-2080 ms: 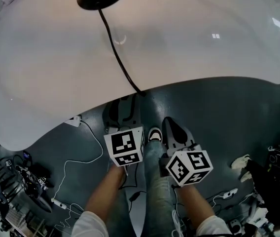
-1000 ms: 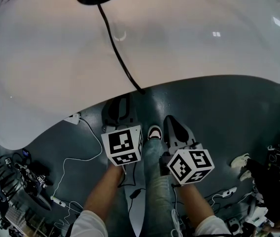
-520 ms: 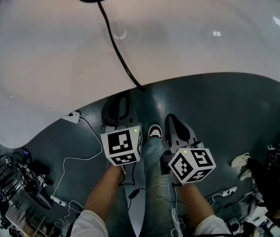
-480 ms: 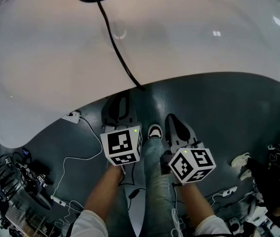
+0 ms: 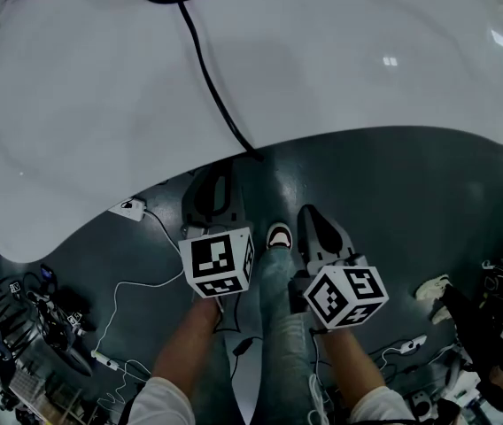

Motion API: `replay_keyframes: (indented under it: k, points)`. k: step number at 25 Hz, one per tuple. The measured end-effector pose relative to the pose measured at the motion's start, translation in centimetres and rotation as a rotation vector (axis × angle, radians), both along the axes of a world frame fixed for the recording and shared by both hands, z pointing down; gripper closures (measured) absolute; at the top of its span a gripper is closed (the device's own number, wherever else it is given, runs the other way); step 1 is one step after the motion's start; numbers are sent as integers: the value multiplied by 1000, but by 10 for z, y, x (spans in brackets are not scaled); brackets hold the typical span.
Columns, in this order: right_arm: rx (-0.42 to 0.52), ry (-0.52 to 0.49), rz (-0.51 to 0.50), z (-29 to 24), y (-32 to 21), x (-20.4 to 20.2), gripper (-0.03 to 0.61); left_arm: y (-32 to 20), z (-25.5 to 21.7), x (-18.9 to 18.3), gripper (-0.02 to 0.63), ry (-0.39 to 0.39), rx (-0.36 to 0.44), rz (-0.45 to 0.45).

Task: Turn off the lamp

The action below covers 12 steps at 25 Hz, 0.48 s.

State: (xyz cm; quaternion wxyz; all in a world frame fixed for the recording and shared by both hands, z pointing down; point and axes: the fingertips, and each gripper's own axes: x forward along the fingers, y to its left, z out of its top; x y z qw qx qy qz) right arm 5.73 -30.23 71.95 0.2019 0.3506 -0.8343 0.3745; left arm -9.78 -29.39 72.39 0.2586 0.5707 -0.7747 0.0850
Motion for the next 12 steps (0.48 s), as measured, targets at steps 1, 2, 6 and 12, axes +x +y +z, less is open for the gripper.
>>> replay_keyframes:
  k: [1,2,6,12]
  points:
    - [0,0,0,0,1,0,580,1,0,0,534,0,1,-1]
    - [-1,1,0,1,2,1,580,1,0,0,534,0,1,-1]
    - [-4,4,-1,3,4,-1,580,2,1,-1,534,-1,1,-1]
    - [-6,4,-5,2,5,-3,580,1,0,-1,532,-20,-11,2]
